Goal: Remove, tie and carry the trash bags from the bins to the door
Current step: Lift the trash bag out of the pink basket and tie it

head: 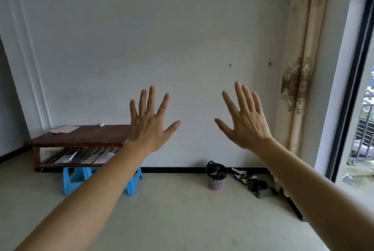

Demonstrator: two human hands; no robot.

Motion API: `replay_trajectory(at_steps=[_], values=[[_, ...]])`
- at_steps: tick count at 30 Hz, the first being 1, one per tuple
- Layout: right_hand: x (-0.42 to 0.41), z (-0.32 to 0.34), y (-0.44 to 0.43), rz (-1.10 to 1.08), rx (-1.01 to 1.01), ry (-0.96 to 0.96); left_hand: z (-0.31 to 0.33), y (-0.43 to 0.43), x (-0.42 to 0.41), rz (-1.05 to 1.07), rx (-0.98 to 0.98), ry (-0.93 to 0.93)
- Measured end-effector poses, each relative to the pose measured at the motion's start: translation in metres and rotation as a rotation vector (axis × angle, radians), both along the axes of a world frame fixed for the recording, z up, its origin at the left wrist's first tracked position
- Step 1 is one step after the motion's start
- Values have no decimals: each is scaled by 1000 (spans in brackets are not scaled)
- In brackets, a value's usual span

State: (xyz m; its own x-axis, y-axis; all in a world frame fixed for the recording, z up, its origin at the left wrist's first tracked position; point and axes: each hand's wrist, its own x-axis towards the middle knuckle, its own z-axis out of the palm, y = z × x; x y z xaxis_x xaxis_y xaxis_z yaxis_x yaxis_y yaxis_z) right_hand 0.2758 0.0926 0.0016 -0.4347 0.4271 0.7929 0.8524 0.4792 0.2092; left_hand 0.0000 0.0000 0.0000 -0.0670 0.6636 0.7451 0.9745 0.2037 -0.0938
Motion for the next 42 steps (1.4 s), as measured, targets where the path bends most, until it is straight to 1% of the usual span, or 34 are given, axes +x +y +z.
replay_trajectory(at_steps=[1, 4, 7, 10, 13, 17, 20, 23, 26, 30, 35, 39, 42], values=[[-1, -11, 6, -27, -35, -25, -10, 7, 1, 14, -46, -23], [3, -48, 38, -99, -80, -120, -46, 39, 0, -1, -108, -19], [11, -70, 79, -111, -91, -132, -68, 84, 3, -48, -150, -21], [24, -75, 134, -118, -91, -120, -75, 147, 10, -92, -153, -56], [42, -81, 204, -152, -100, -73, -82, 223, 26, -107, -158, -57], [72, -100, 304, -160, -173, -19, -101, 322, 45, -97, -241, -80], [92, -99, 383, -179, -216, -28, -107, 390, 51, -69, -292, -53], [100, -104, 461, -212, -301, 26, -116, 456, 50, -52, -346, -60], [95, -120, 528, -205, -345, 30, -133, 514, 42, -58, -387, -16], [74, -144, 624, -195, -374, 15, -155, 609, 25, -62, -403, -68], [28, -175, 747, -208, -434, -33, -186, 735, -14, -83, -417, -126], [-4, -183, 838, -224, -489, -57, -191, 841, -45, -99, -510, -208], [-17, -187, 904, -222, -494, -103, -188, 927, -55, -133, -546, -226]])
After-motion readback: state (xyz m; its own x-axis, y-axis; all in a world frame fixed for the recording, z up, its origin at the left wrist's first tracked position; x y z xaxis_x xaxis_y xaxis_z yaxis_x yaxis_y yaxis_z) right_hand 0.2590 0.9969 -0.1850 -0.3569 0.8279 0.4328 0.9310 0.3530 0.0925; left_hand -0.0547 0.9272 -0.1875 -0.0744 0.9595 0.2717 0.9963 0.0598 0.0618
